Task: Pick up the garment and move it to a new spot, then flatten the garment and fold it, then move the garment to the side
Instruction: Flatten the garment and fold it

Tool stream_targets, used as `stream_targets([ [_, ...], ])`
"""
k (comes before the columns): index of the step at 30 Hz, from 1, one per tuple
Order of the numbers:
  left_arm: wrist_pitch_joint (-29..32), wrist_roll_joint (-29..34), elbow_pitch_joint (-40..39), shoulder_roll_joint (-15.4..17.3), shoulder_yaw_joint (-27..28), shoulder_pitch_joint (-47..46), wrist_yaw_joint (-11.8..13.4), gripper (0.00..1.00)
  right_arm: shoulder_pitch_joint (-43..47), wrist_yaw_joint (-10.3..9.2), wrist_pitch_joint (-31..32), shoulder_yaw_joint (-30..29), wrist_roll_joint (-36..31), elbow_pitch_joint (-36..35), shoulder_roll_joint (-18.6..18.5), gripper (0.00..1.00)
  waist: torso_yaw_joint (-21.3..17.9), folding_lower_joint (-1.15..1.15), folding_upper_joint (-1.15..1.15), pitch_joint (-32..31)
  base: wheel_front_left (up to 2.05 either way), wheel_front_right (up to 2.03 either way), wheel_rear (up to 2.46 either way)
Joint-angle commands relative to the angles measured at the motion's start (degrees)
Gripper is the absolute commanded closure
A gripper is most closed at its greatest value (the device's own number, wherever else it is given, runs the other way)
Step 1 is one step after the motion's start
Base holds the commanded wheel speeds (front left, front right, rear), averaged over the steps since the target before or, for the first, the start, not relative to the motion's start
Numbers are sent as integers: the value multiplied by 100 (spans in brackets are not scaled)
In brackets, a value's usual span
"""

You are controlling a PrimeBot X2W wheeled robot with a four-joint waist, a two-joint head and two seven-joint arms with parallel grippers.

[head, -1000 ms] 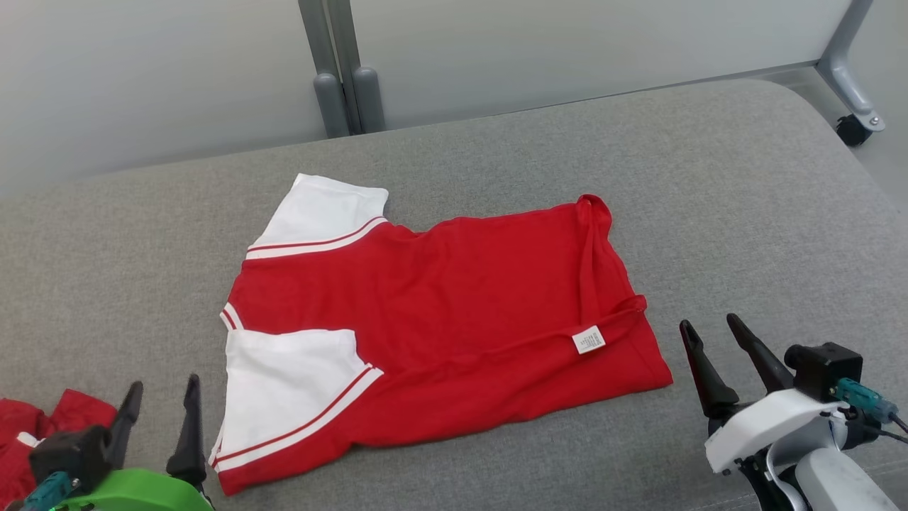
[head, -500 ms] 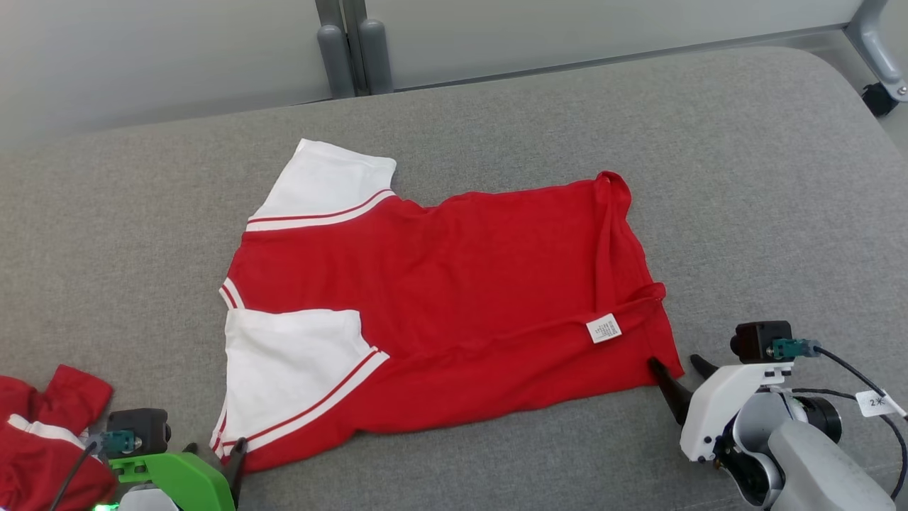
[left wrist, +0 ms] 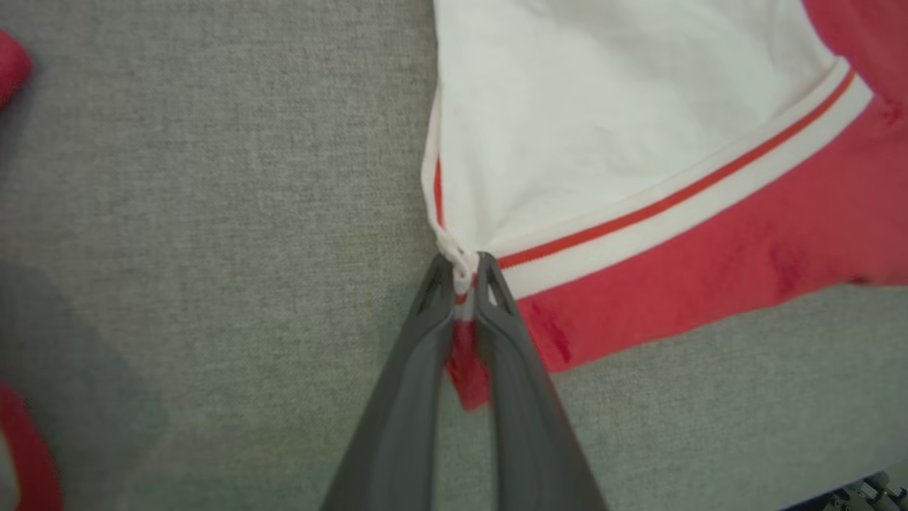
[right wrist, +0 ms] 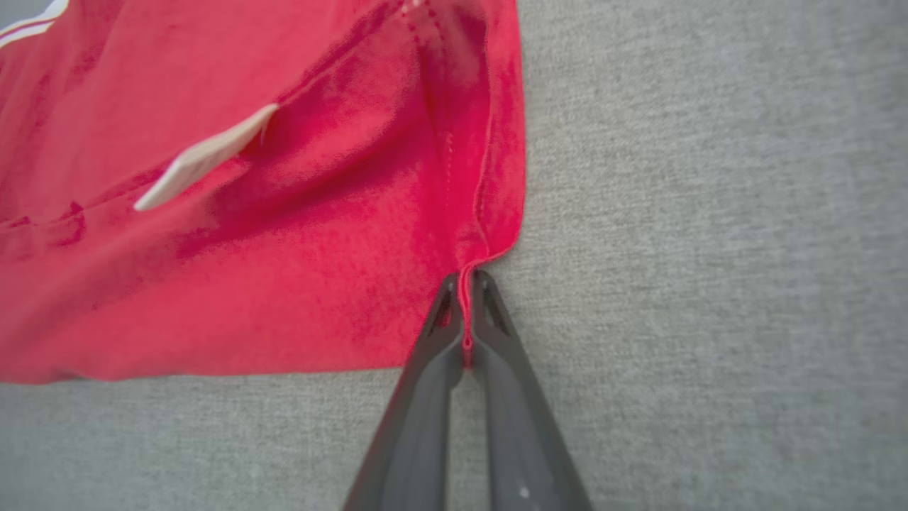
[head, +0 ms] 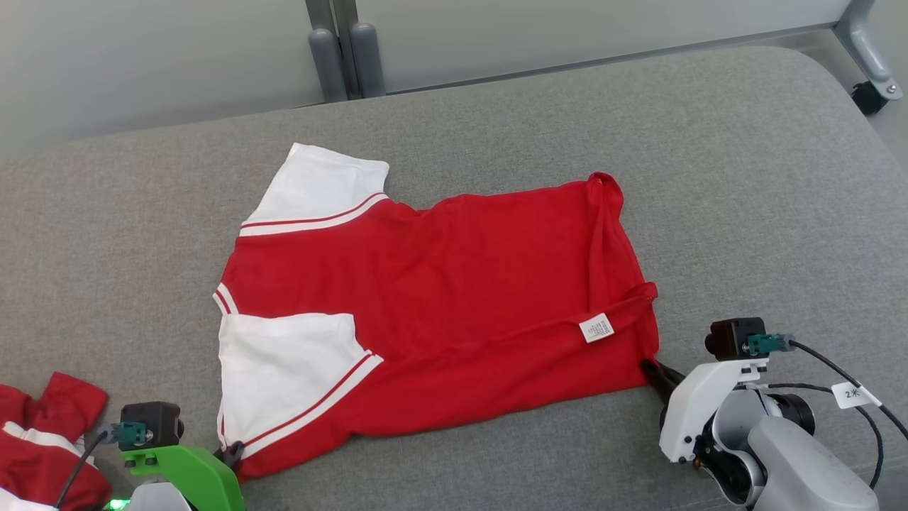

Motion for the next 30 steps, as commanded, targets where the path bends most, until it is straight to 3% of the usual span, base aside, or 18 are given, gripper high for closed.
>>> stream_targets([
  [1,33,-70,54,-8,-35,63,-36,100,147,2,-44,103,65,37,-22,100,15,0,0,-97,0,0,0],
  [11,200,-128,-371,246,-53,490,132,100,495,1,-92,262,347,-355,-422,100,104,0,0,-626,0,0,0],
  [18,513,-261,-945,596,-21,1041,447,100,1103,-4,437,84,379,-985,-934,100,127,0,0,-777,0,0,0],
  [24,599,-345,-1205,666,-29,1316,604,100,1657,-4,1057,-258,274,-1372,-978,100,133,0,0,-764,0,0,0],
  [25,599,-358,-1208,646,-34,1321,614,73,1734,-4,1144,-310,233,-1405,-947,91,128,0,0,-762,0,0,0],
  [26,624,-379,-1187,626,-50,1332,618,12,1802,-4,1213,-380,182,-1458,-908,64,120,0,0,-757,0,0,0],
  [27,646,-382,-1170,624,-72,1344,615,0,1845,-4,1260,-448,131,-1506,-864,2,111,0,0,-753,0,0,0],
  [30,632,-368,-1173,641,-62,1292,614,0,1957,-4,1342,-693,-49,-1687,-729,0,74,0,0,-747,0,0,0],
])
